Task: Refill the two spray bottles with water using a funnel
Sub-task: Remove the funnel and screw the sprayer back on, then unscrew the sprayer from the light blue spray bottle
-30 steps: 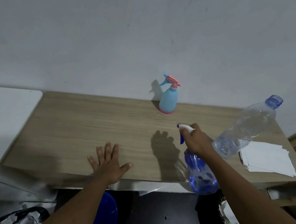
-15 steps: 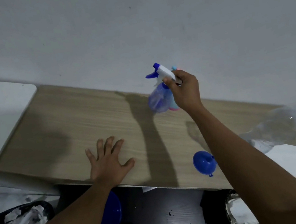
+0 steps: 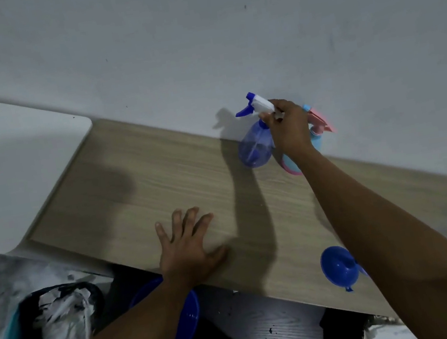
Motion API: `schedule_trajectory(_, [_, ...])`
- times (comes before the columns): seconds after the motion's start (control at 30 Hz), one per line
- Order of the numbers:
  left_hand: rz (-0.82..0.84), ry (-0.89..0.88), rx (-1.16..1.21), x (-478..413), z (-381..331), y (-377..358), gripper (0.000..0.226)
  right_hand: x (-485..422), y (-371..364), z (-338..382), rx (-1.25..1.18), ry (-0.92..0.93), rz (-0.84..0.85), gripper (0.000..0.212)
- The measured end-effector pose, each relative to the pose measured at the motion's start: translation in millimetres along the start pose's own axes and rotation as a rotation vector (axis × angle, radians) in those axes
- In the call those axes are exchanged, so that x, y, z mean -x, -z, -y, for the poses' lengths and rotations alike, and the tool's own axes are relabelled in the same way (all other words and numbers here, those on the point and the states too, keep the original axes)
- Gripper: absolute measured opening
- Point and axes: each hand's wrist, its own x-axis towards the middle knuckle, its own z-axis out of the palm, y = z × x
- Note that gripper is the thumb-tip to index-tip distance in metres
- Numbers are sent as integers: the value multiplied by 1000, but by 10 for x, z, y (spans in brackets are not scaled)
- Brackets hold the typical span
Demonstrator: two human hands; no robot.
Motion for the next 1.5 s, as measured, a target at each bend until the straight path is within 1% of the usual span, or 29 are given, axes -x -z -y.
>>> schedule_trajectory(0.17, [-6,-2,4,11,-3,-1,90,16,15,-14,-93,-31,10,56])
schedule_trajectory(0.23, [-1,13,13,15,-23,13,88,111,67,-26,-74,17,-9,68])
schedule_trajectory(0.27, [5,20,7,18,-32,17,87,198,101,-43,-52,47,-44,68])
schedule_trajectory(0.33, [27,25,-26,23,-35,21,87,491,168,-114,-49,59,-113,55])
schedule_trajectory(0.4, [45,23,-53,21,-29,8,88,896,195,-301,-51,20,-132,38])
schedule_trajectory(0.47, [34,21,-50,18,-25,-9,88,1288,194,-609,-30,-63,-112,28])
schedule_trajectory(0.6, [1,10,-45,17,-13,-52,87,1721,294,-1194,-15,-310,-40,31])
schedule_trajectory(0.7, [-17,6,21,-49,-59,-87,82,1709,469,-1434,-43,-400,-35,31])
schedule_trajectory(0.8, [-51,-104,69,-261,-291,-62,77,1498,636,-1516,-52,-449,-68,32])
schedule_trajectory(0.87, [-87,-192,151,-455,-621,54,72,1271,718,-1479,-73,-430,-114,31])
schedule_trajectory(0.9, [-106,-217,253,-578,-814,93,67,1135,752,-1448,-93,-401,-141,32])
schedule_trajectory(0.93, [-88,-210,398,-708,-1015,134,62,994,784,-1407,-117,-363,-160,32])
schedule_trajectory(0.97, [-36,-198,571,-842,-1208,175,59,856,815,-1355,-145,-320,-168,33])
schedule_trajectory(1.0, [29,-180,717,-964,-1401,240,61,723,844,-1306,-169,-281,-162,33])
schedule_trajectory(1.03, [60,-192,797,-1090,-1563,302,64,599,874,-1260,-185,-249,-148,35])
schedule_trajectory(1.1, [57,-266,781,-1347,-1816,441,67,378,948,-1154,-183,-187,-98,38])
schedule_trajectory(1.2, [118,-323,741,-1658,-2009,609,74,156,1038,-1037,-112,-112,17,41])
schedule_trajectory(1.3, [196,-356,726,-1834,-2004,563,81,79,1070,-1014,-56,-41,112,34])
schedule_trajectory(1.37, [232,-362,710,-1857,-1989,523,79,71,1060,-1028,-42,-36,96,27])
schedule_trajectory(1.43, [218,-362,682,-1842,-2003,518,77,88,1052,-1033,-32,-40,54,21])
schedule_trajectory(1.5, [187,-359,655,-1793,-2019,525,75,141,1046,-1030,0,-22,39,20])
